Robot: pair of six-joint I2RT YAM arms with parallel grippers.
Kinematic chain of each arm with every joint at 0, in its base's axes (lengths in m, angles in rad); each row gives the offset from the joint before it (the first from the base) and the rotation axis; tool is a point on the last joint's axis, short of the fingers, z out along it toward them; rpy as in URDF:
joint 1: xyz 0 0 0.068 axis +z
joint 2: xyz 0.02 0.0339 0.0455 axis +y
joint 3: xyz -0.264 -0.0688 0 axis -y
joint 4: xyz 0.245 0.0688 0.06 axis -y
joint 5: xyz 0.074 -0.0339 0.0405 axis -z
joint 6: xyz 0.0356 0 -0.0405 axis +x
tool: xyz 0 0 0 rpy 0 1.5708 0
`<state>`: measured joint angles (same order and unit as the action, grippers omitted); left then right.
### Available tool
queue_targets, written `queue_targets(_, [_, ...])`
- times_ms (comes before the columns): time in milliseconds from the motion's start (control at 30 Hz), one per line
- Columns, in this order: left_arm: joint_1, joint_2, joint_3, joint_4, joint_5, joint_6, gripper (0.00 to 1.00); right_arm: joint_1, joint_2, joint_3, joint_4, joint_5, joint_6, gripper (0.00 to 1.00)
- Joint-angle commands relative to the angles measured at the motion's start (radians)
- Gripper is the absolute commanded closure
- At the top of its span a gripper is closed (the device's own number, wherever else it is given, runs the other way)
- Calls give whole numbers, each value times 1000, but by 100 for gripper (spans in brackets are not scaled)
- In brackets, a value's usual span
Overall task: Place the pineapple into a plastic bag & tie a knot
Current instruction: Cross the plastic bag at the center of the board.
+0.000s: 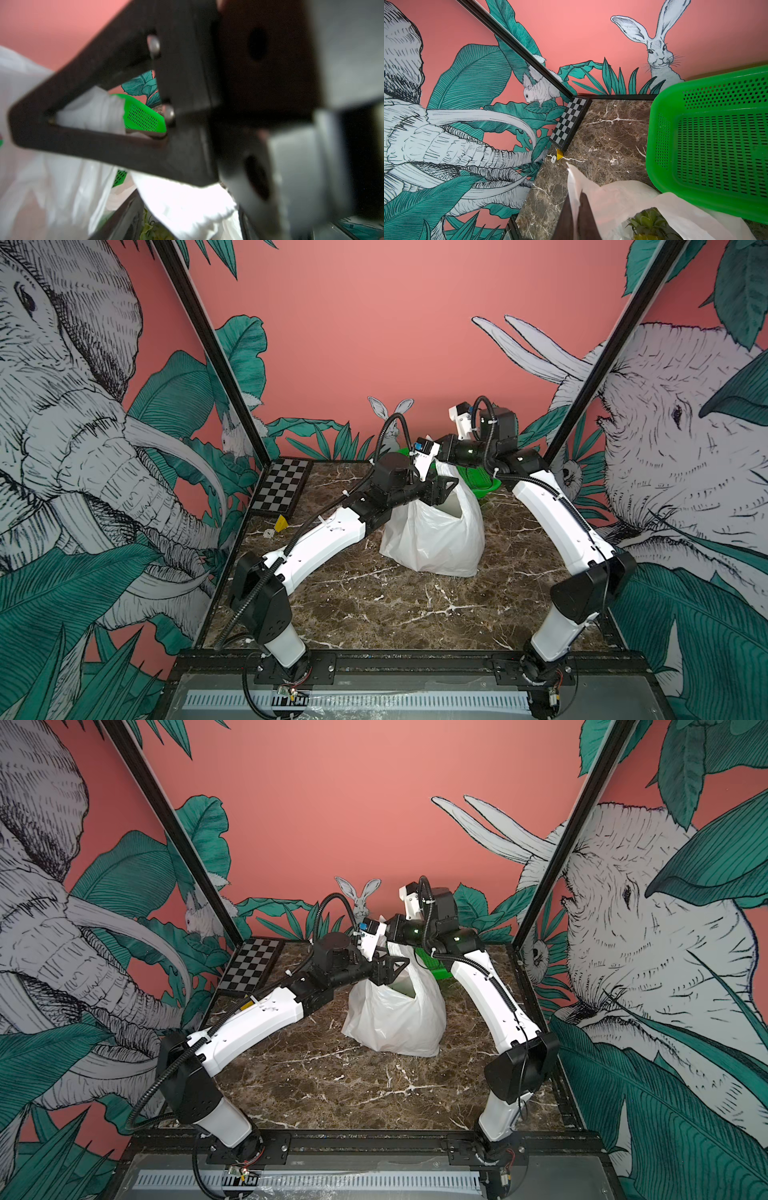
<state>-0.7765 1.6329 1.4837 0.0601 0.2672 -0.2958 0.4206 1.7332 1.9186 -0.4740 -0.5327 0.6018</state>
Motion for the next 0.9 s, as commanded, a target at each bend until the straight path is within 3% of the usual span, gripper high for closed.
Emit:
queue_targets(0, [2,1,42,76,0,-16,47,-3,-8,3,51,-7,2,90])
queue_targets(133, [2,-14,19,84,3,-23,91,-9,1,22,49,10,1,64])
queue_targets(200, [1,-34,-8,92,-3,-29,100,-14,10,33,49,14,5,62])
queue_targets(333, [2,-63,-43,96,6,-43,100,-22,33,60,56,13,18,67])
queue_targets(600, [1,-104,-80,96,35,-66,100,-27,61,88,63,0,23,100])
queue_targets(867, [2,-198,-133,78,-36,-37,100,-58,3,-8,89,35,32,100])
